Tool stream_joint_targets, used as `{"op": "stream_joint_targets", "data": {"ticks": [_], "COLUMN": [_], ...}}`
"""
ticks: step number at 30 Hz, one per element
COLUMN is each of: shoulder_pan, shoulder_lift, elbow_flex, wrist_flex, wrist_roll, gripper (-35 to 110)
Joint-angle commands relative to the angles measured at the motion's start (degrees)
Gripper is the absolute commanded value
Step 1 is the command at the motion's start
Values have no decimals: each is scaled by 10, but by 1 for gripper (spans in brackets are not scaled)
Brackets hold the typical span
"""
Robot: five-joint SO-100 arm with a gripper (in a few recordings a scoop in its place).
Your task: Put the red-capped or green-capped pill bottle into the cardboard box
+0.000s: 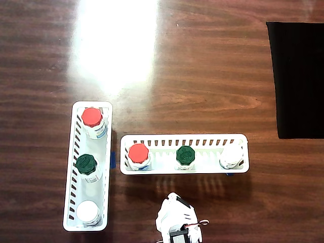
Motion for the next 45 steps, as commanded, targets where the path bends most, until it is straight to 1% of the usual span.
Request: {"op": "stream_joint_targets", "data": {"ticks": [1,16,24,29,39,45], "shoulder_pan": [64,40,39,18,1,-8], "shoulder_lift": [50,50,50,50,50,50], "elbow_flex": [-3,-3,-3,-3,-3,-3], "wrist_flex": [-170,-163,-161,-161,-156,-179], "wrist_roll": [672,659,632,611,619,609], "gripper": [4,4,4,4,4,5]}}
